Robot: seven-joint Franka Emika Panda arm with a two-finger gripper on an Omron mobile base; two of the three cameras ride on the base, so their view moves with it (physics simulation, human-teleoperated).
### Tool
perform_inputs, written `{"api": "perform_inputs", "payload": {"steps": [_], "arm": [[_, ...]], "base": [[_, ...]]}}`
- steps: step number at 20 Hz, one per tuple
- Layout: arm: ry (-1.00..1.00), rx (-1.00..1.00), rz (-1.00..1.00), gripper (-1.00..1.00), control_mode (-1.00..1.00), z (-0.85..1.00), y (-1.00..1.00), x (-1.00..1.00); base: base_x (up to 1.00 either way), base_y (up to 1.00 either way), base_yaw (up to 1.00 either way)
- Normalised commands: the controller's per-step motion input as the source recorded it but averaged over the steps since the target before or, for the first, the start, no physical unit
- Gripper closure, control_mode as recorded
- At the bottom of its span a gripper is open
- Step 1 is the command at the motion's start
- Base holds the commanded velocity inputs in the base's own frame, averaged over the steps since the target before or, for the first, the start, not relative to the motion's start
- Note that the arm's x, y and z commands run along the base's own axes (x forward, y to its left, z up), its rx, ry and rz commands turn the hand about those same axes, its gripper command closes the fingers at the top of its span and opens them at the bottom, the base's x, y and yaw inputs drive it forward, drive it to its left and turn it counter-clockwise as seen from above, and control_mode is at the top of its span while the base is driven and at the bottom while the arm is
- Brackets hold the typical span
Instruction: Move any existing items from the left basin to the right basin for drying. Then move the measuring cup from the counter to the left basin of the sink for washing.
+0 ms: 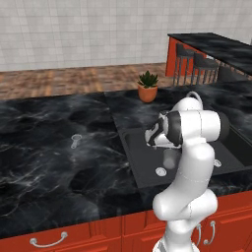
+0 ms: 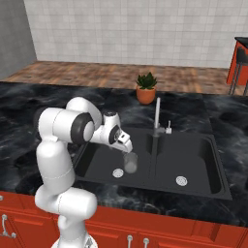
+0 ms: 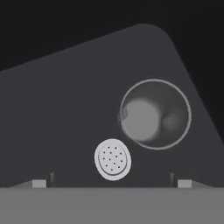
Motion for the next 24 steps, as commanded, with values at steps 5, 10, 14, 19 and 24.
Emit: {"api": "perform_inputs", "payload": {"steps": [5,10,14,19,24], "arm": [[0.00,-0.01,0.00,-1.00,-1.00,-0.04,0.00,-0.04],[0.00,0.00,0.00,-1.00,-1.00,-0.10,-0.05,0.00],[0.00,0.00,0.00,-1.00,-1.00,-0.09,-0.14,0.00],[0.00,0.00,0.00,-1.00,-1.00,-0.09,-0.13,0.00],[0.00,0.00,0.01,-1.00,-1.00,-0.13,-0.06,0.01]], "base": [[0.00,0.00,0.00],[0.00,0.00,0.00],[0.00,0.00,0.00],[0.00,0.00,0.00],[0.00,0.00,0.00]]}}
